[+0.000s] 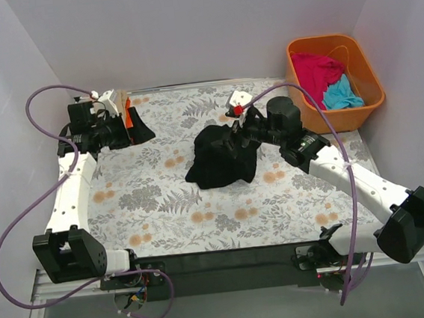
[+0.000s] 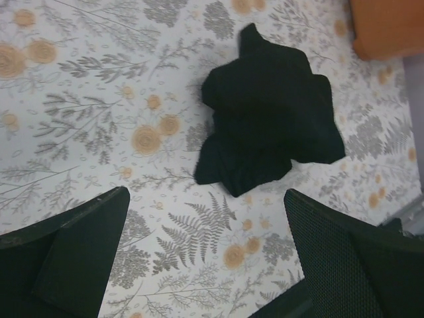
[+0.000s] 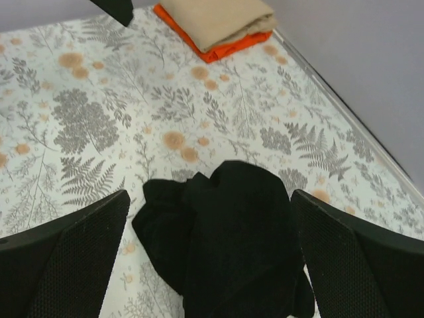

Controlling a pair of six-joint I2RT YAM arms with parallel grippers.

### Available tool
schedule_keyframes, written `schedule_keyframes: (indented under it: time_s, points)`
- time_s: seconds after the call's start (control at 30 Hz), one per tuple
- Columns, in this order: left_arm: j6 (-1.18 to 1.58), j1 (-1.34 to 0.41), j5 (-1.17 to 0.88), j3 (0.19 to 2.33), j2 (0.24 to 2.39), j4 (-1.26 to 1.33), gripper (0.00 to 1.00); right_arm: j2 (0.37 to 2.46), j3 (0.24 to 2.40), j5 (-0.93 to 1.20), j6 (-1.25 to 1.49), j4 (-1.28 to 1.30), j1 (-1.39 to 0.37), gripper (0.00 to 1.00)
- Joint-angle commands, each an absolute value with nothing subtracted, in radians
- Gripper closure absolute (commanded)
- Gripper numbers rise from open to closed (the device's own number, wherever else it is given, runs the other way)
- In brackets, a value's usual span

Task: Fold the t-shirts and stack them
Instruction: Move the tshirt to the center of the board, then flatten the tshirt out

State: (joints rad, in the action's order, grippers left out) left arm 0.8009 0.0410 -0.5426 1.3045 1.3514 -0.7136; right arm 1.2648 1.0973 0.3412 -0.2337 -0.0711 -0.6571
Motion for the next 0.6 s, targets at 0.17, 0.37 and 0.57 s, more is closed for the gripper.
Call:
schedule_keyframes:
  time_s: [0.17, 0.37, 0.57]
  points:
    - [0.72, -0.036, -0.853, 1.187, 1.296, -0.606, 0.02, 1.115, 1.028, 0.253, -0.245, 0.185, -0.539, 0.02]
    - [0.588, -0.221, -0.681, 1.189, 1.422, -0.591, 0.12, 1.196, 1.012, 0.383, -0.256, 0.339, -0.364, 0.07]
    - [0.506, -0.37, -0.572, 1.189, 1.594, -0.595, 0.29, 1.364, 1.038, 0.508, -0.229, 0.377, -0.311, 0.19]
